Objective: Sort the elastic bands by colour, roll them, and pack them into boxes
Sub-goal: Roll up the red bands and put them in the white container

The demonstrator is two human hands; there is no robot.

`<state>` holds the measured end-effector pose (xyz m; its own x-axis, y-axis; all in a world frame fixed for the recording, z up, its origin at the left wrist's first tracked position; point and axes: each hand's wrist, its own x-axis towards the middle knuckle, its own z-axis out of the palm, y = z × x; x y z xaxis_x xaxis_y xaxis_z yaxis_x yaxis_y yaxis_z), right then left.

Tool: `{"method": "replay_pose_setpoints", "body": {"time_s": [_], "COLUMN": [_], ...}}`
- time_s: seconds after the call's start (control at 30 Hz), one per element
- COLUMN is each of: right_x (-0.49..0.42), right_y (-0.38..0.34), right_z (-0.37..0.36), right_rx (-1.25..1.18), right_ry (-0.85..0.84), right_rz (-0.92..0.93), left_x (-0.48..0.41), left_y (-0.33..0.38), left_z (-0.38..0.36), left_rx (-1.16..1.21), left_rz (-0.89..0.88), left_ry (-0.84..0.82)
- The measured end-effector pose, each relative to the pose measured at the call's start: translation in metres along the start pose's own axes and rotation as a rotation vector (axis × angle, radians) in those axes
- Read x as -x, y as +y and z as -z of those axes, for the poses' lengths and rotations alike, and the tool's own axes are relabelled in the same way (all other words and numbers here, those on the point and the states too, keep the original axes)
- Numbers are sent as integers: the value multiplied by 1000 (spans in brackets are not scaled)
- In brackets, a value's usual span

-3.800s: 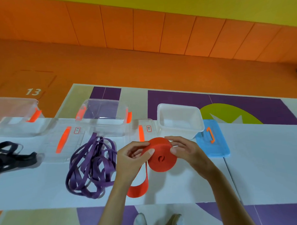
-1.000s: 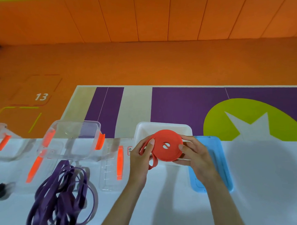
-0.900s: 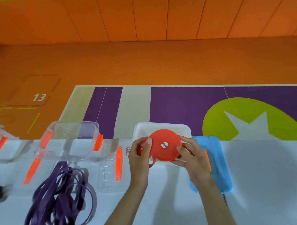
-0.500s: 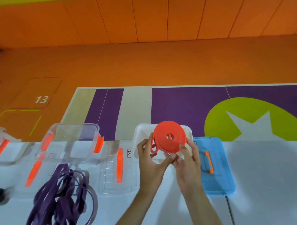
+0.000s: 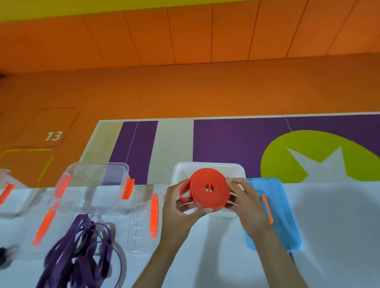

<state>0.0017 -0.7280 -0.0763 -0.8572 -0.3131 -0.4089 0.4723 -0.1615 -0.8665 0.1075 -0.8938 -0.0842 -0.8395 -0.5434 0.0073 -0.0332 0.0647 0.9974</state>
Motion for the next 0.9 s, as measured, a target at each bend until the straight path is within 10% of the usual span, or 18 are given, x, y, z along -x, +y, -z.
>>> {"method": "replay_pose_setpoints", "body": {"time_s": [0.53, 0.9], "right_x": [-41, -112], "right_y": [33, 40], "right_z": [16, 8], "right_rx": [-86, 659], "right_ry": [-18, -22], "right_rz": [-99, -328], "left_x": [-65, -110], "left_y": [-6, -60], "left_z": [3, -10], "left_rx": [-80, -290], "left_rz": [323, 490], "left_ry": [-288, -345]}}
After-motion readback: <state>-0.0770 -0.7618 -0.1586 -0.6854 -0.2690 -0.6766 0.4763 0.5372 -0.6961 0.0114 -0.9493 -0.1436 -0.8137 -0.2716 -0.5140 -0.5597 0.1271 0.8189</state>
